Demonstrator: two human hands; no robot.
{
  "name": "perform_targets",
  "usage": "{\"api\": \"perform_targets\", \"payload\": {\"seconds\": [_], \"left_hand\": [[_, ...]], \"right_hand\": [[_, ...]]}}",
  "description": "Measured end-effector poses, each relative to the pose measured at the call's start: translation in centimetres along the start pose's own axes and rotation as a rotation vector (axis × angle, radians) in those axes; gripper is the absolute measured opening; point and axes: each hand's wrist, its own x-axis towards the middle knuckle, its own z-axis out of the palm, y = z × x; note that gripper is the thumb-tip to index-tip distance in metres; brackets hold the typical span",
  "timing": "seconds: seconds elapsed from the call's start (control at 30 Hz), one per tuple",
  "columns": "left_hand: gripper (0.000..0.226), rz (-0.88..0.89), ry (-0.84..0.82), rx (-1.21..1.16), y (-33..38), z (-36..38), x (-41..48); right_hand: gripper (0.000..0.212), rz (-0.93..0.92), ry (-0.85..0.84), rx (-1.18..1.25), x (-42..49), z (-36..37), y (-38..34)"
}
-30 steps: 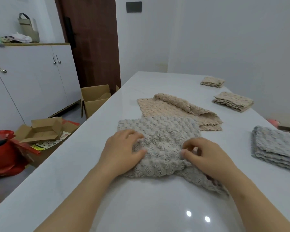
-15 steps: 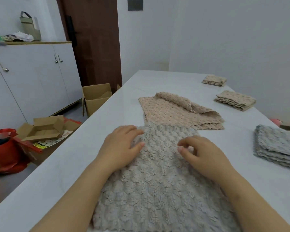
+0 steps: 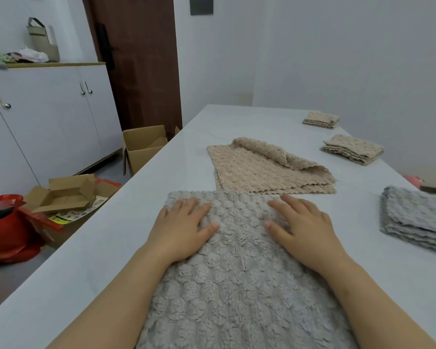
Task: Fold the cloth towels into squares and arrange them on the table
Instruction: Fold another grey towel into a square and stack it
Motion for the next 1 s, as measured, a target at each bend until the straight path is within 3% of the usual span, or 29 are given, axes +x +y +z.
{"api": "perform_targets", "payload": {"seconds": [0.1, 0.33, 0.53, 0.67, 0.8, 1.0], "left_hand": [[0.061, -0.005, -0.075, 0.028, -0.3, 0.3, 0.3], [0.063, -0.015, -0.064, 0.041, -0.3, 0.4, 0.2], [0.068, -0.058, -0.029, 0.044, -0.2, 0.1, -0.2], [0.068, -0.083, -0.087, 0.042, -0.6, 0.3, 0.0], [0.067, -0.067, -0.043, 0.03, -0.5, 0.5, -0.1], [0.056, 0.159, 0.174, -0.203, 0.6, -0.7, -2.0]], "right_hand": [[0.06, 0.032, -0.21, -0.051, 0.2, 0.6, 0.4], [0.067, 0.09, -0.267, -0.042, 0.9, 0.7, 0.9], [0.068, 0.047, -0.128, -0.087, 0.2, 0.7, 0.4], [0.07, 0.067, -0.226, -0.056, 0.5, 0.9, 0.5], [0.069, 0.064, -0.186, -0.043, 0.5, 1.0, 0.5], [0.052, -0.052, 0.032, -0.006, -0.7, -0.2, -0.3]]}}
